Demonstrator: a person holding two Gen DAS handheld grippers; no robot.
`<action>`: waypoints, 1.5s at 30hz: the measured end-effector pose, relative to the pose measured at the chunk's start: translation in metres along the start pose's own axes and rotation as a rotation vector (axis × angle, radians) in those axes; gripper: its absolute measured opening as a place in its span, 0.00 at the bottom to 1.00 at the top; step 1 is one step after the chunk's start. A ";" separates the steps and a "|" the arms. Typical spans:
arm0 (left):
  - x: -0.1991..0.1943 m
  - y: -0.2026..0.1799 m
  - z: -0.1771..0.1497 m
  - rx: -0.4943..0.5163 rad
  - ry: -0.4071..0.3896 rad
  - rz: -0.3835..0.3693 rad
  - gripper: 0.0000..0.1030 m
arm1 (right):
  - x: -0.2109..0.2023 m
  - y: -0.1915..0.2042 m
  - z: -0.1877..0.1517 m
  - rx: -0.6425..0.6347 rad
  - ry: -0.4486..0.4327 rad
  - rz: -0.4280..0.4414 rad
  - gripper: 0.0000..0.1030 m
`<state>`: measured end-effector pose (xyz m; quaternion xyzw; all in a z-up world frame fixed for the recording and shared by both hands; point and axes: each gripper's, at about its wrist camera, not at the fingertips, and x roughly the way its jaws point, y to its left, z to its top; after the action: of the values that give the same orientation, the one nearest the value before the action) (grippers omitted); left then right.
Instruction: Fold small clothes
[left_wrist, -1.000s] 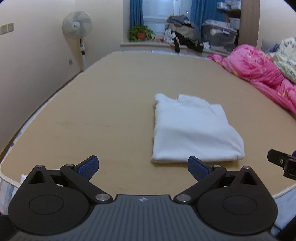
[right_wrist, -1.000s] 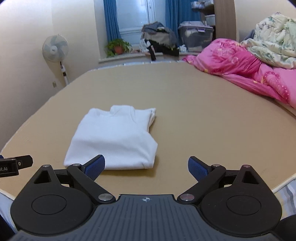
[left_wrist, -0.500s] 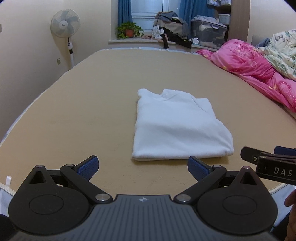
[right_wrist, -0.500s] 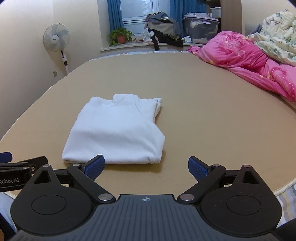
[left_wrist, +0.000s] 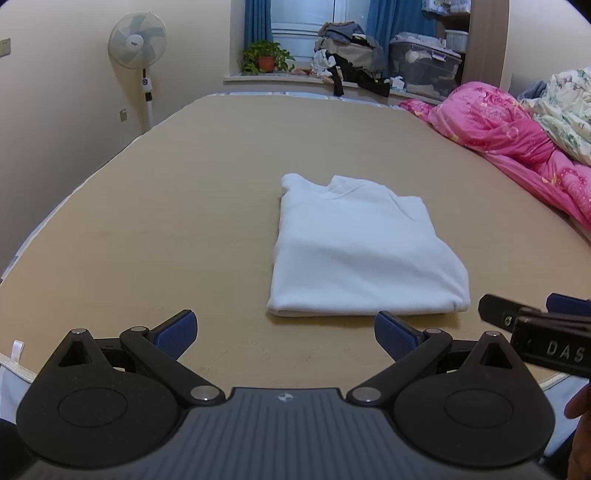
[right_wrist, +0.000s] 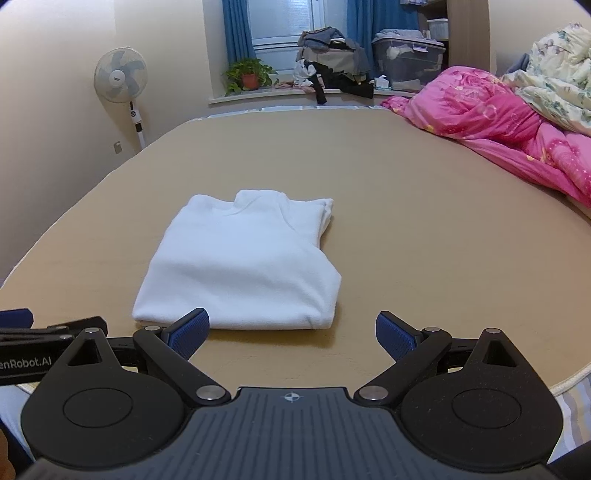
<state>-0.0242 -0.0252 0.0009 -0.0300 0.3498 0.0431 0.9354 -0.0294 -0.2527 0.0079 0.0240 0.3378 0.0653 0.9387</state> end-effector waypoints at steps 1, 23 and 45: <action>-0.001 0.001 0.000 -0.002 -0.005 -0.001 0.99 | 0.000 0.001 0.000 -0.005 -0.001 0.002 0.94; 0.000 0.002 -0.001 0.007 -0.009 -0.013 0.99 | 0.001 0.008 -0.002 -0.041 -0.014 0.008 0.94; 0.006 0.005 0.000 0.019 0.000 -0.014 0.99 | -0.002 0.014 -0.004 -0.081 -0.031 -0.013 0.94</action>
<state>-0.0202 -0.0194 -0.0038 -0.0233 0.3502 0.0334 0.9358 -0.0350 -0.2396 0.0074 -0.0150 0.3205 0.0723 0.9444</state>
